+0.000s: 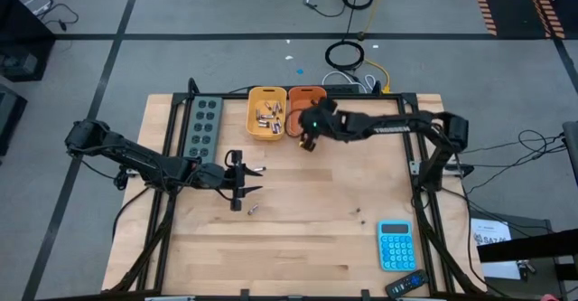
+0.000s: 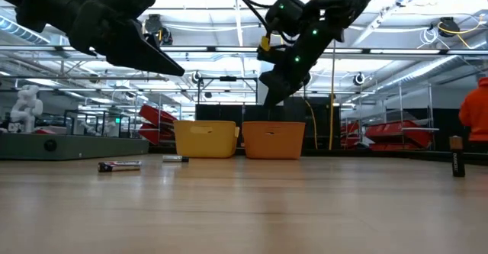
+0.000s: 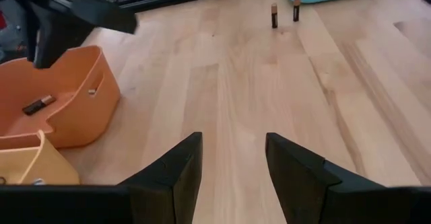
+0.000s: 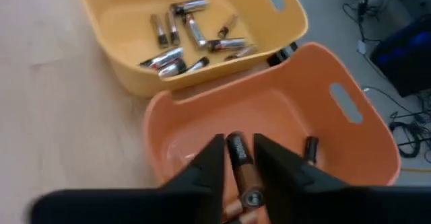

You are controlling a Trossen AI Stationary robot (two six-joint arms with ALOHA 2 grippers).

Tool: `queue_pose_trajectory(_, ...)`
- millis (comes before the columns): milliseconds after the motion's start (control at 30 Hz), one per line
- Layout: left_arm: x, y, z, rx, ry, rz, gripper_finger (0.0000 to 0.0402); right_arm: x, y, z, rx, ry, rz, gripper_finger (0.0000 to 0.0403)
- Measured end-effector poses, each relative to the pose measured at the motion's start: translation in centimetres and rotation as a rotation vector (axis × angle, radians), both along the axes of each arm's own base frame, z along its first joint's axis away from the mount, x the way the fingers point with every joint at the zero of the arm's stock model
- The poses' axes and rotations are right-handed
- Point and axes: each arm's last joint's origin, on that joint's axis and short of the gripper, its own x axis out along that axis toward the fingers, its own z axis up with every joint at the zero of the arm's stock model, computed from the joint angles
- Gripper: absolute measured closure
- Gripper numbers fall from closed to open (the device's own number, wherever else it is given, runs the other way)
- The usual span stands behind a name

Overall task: Sort batteries
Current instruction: Put the black battery into the orange bin

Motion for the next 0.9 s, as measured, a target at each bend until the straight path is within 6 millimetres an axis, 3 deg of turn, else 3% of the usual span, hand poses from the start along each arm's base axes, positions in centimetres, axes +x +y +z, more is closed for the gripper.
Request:
queue_pose_trajectory(167, 0.0, 0.0, -0.1, -0.018, 0.006, 0.008, 0.0229, -0.3, -2.2, 0.8, 0.08, -0.047, -0.012, 0.0237)
queue_pose_trajectory(300, -0.1, 0.0, -0.1, -0.024, 0.014, 0.012, 0.0229, -0.3, -1.6, 1.7, 0.141, 0.016, -0.04, 0.0197)
queue_pose_trajectory(533, -0.2, 0.0, -0.4, -0.039, 0.038, 0.023, 0.0229, -0.3, 7.1, 2.7, 0.258, 0.17, 0.103, 0.0221)
queue_pose_trajectory(733, -0.2, 0.0, -0.4, -0.064, 0.043, 0.03, 0.0229, -2.3, 13.5, -0.3, 0.485, 0.348, 0.099, 0.0238)
queue_pose_trajectory(900, -0.3, -0.1, -0.5, -0.096, 0.054, 0.023, 0.0229, -4.1, 16.4, -2.3, 0.678, 0.415, -0.003, 0.0234)
